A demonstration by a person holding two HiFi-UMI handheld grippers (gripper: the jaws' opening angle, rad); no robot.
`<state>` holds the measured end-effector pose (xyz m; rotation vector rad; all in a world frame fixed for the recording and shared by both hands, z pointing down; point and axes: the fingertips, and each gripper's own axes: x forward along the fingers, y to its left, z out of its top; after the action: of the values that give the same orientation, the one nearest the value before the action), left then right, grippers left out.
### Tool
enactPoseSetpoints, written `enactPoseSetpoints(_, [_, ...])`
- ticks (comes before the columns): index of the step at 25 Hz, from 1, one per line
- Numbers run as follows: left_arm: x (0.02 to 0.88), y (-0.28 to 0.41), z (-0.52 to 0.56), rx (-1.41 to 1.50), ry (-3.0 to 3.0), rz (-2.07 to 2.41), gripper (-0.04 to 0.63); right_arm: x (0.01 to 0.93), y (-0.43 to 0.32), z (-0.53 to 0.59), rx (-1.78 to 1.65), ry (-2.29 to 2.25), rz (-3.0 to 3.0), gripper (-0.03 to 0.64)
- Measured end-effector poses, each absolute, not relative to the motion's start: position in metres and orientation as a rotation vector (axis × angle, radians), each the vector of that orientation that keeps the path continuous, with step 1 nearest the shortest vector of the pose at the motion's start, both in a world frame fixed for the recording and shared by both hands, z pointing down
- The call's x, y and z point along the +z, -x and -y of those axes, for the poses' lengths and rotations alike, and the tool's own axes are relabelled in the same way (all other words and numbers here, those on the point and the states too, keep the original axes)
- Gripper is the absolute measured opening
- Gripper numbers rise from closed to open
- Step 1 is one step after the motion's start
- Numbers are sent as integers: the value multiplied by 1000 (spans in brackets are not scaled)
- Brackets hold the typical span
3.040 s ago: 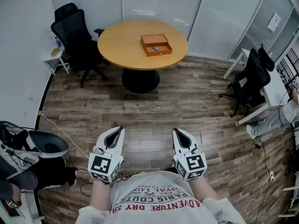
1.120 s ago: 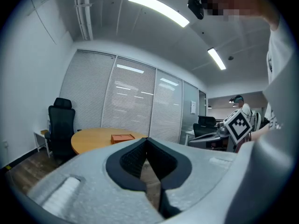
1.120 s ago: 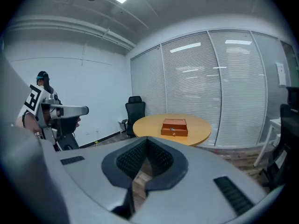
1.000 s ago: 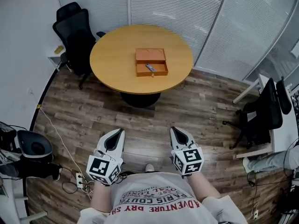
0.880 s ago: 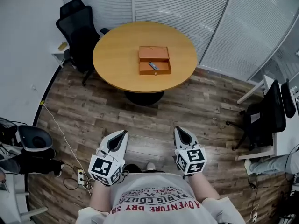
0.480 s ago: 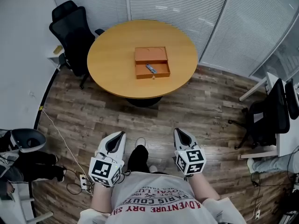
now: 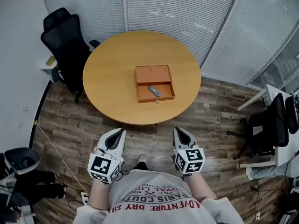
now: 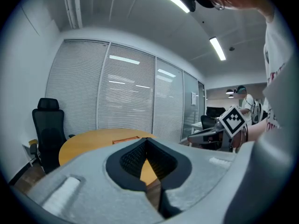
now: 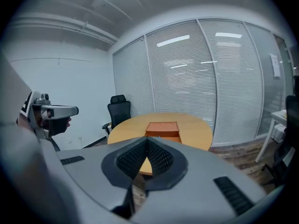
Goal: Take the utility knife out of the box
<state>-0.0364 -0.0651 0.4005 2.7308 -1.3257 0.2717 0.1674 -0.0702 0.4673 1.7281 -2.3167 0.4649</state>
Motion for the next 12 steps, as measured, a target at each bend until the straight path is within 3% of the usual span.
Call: enactPoseSetpoints(12, [411, 59, 192, 248, -2725, 1226, -5, 480, -126, 177, 501, -1686, 2292, 6])
